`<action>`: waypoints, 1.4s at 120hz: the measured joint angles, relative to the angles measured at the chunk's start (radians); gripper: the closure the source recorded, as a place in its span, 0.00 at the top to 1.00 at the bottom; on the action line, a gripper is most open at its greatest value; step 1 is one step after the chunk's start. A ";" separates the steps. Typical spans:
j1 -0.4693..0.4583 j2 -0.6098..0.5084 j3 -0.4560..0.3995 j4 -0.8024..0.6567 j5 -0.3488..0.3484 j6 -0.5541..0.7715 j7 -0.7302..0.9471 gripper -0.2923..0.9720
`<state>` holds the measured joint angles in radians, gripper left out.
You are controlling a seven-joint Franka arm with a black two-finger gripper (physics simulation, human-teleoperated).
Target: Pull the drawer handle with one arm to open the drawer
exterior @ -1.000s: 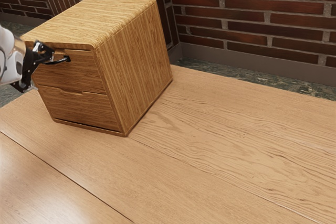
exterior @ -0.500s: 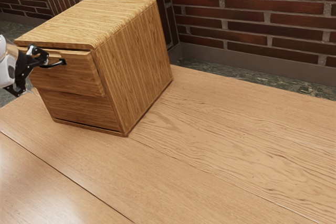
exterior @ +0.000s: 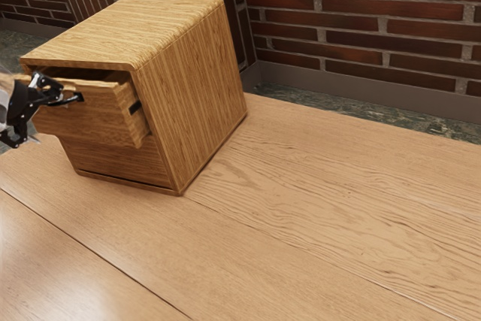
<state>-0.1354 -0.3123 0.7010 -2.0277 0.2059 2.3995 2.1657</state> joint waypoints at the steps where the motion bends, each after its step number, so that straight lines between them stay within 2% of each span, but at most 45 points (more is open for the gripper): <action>1: 0.000 -0.003 0.000 -0.002 0.001 0.000 0.000 0.77; 44: 0.002 -0.119 0.000 -0.076 0.036 -0.006 0.006 0.76; 63: 0.001 -0.174 -0.001 -0.098 0.065 -0.006 0.009 0.71; 88: 0.006 -0.235 -0.003 -0.143 0.088 -0.009 0.010 0.76; 108: 0.033 -0.305 -0.012 -0.185 0.123 -0.020 0.010 0.75; 168: 0.103 -0.433 -0.050 -0.284 0.168 -0.065 0.007 0.77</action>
<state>-0.0329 -0.7457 0.6508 -2.3112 0.3738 2.3347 2.1731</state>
